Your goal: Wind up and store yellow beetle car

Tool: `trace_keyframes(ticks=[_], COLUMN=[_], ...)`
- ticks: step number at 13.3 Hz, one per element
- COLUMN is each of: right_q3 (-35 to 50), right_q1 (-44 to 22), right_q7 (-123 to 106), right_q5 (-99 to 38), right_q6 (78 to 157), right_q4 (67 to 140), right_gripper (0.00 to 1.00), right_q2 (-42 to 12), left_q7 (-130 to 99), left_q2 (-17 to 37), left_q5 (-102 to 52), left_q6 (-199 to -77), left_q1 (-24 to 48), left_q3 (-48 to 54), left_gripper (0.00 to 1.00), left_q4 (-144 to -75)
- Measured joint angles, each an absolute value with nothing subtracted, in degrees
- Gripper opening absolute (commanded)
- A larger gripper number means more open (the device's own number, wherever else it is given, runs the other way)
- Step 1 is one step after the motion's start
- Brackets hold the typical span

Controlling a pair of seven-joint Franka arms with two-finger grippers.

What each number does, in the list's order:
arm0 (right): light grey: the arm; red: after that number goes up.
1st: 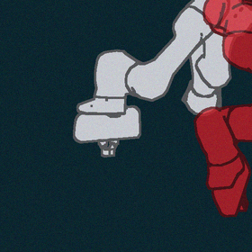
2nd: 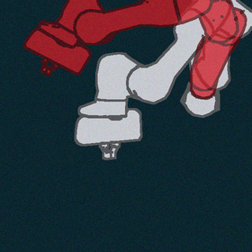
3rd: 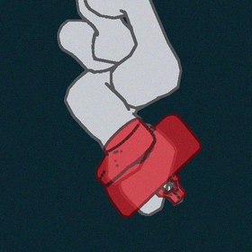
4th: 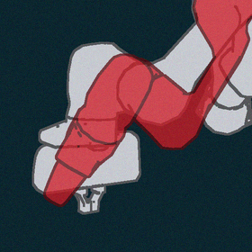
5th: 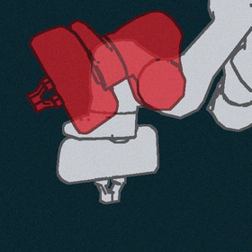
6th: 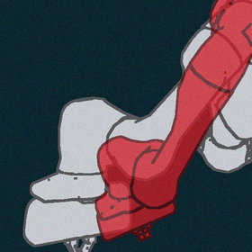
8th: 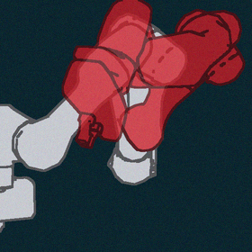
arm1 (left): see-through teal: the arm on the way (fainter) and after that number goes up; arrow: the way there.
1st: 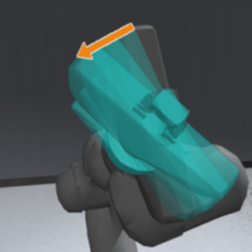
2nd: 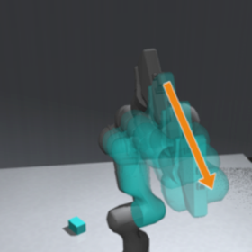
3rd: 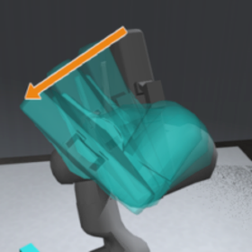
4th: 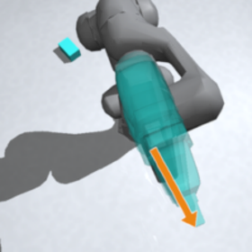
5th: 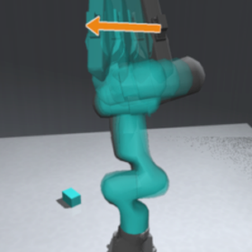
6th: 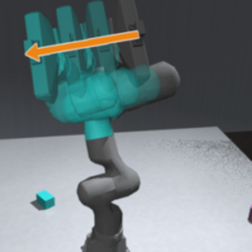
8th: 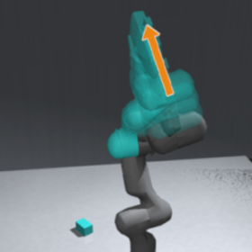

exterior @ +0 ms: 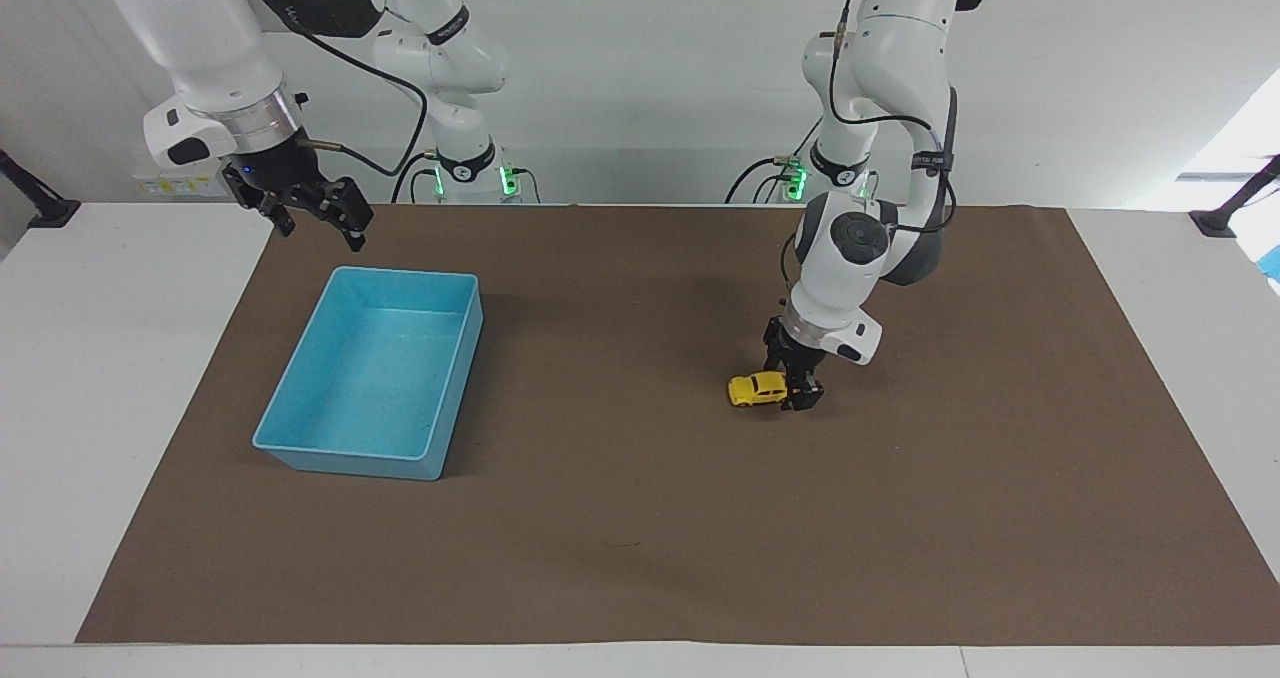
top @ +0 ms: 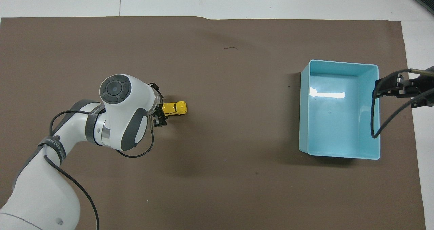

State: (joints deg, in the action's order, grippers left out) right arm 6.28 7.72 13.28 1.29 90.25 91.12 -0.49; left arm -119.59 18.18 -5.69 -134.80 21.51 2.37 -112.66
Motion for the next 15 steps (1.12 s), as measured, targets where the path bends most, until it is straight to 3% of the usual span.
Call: trace_keyframes(ticks=[4,11,15], right_q3=[6.29,6.28,6.33], right_q1=[7.72,7.72,6.37], right_q7=[13.28,14.17,25.53], right_q5=[1.29,1.29,1.18], right_q6=[90.17,90.17,91.21], right_q4=[91.64,91.72,92.57], right_gripper=[1.0,1.0,1.0], right_q2=[-0.35,-0.24,0.09], left_q7=[-119.59,-119.42,-118.71], left_q2=[17.97,17.94,17.92], left_q5=[-5.66,-5.36,-5.21], left_q6=[-127.86,-127.38,-127.38], left_q1=[21.52,21.52,21.48], left_q3=[2.93,2.83,2.47], left_gripper=[1.0,1.0,1.0], left_q4=[-105.31,-103.53,-102.54])
